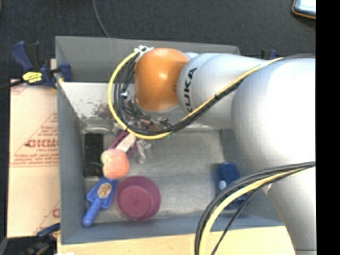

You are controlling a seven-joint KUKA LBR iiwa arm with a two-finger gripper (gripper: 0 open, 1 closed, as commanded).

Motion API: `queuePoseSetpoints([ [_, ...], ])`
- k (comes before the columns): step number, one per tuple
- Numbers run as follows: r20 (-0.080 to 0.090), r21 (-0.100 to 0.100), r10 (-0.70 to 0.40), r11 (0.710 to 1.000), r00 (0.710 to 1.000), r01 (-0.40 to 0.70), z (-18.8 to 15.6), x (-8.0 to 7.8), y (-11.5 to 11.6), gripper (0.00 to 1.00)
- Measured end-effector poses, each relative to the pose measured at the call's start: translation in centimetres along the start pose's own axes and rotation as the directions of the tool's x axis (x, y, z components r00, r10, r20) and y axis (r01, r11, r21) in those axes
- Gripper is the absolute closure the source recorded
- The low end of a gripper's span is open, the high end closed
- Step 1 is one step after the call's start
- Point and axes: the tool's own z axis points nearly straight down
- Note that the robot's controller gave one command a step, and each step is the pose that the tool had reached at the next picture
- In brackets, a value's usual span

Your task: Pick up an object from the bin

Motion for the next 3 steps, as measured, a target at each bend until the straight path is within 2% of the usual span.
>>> queuePoseSetpoints([
  [1,0.005,0.004,-0.367,0.930,0.930,0.367,-0.1,-0.1,0.4,1.00],
  [3,0.006,0.003,-0.363,0.932,0.932,0.363,-1.3,-0.1,0.4,1.00],
])
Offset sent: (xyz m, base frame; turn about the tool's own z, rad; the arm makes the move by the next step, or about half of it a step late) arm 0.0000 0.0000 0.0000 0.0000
